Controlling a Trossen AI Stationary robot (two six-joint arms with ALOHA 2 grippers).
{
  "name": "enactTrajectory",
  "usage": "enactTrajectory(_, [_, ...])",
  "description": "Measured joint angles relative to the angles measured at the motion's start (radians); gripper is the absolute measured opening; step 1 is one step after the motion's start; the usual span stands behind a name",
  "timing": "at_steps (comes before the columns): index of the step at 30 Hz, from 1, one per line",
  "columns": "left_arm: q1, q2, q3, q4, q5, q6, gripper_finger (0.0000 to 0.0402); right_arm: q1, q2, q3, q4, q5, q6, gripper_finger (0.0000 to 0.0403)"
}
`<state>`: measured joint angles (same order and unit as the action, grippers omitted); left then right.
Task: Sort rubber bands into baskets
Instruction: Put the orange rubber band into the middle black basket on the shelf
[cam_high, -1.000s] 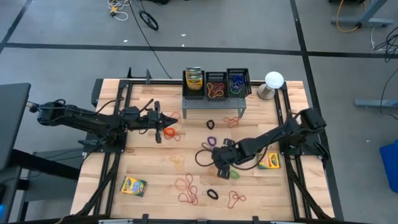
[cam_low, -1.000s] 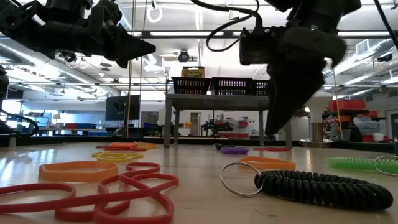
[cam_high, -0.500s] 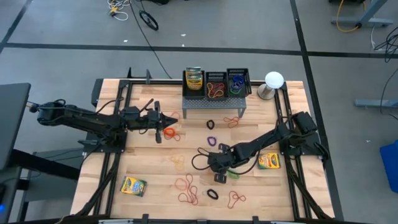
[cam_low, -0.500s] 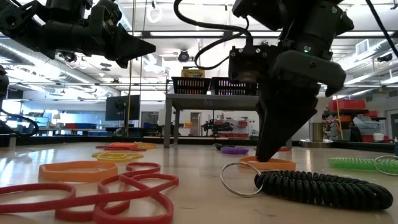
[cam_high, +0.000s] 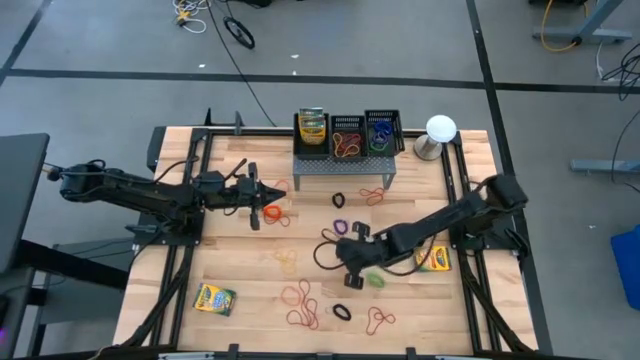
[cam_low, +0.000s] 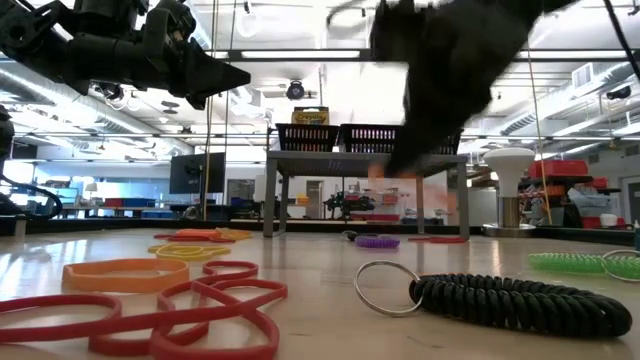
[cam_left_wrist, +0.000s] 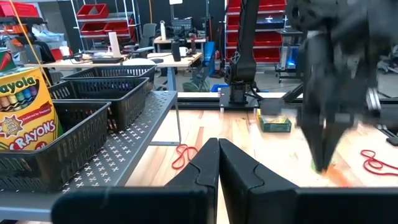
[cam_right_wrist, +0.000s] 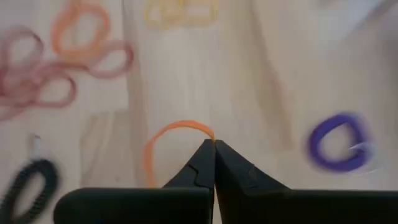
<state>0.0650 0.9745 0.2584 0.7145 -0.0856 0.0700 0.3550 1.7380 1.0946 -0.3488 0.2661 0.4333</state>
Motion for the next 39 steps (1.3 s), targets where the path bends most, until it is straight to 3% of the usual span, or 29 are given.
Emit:
enactTrajectory(6, [0.000, 0.000, 0.000, 0.000, 0.000, 0.000, 0.0013, -0.077, -0.191, 0.000, -0.020, 0.146, -0.100, 0.0003])
enactTrajectory(9, [0.000, 0.000, 0.000, 0.000, 0.000, 0.000, 0.0013, -0.185, -0.278, 0.001, -0.023, 0.233, -0.162, 0.0003])
enactTrajectory(15, [0.000, 0.000, 0.000, 0.000, 0.000, 0.000, 0.0013, -0.454, -0.333, 0.085, -0.028, 0.275, -0.333, 0.0002])
enactTrajectory(20, [0.000, 0.000, 0.000, 0.000, 0.000, 0.000, 0.0013, -0.648, -0.288, 0.173, 0.013, 0.262, -0.415, 0.0001])
enactTrajectory(23, [0.000, 0.000, 0.000, -0.001, 0.000, 0.000, 0.0013, -0.748, -0.238, 0.188, 0.047, 0.160, -0.437, 0.0001])
enactTrajectory(29, [0.000, 0.000, 0.000, -0.005, 0.000, 0.000, 0.0013, -0.852, -0.150, 0.189, 0.051, 0.088, -0.467, 0.0008])
enactTrajectory(39, [0.000, 0.000, 0.000, -0.004, 0.000, 0.000, 0.0013, -0.845, -0.141, 0.189, 0.046, 0.066, -0.472, 0.0125])
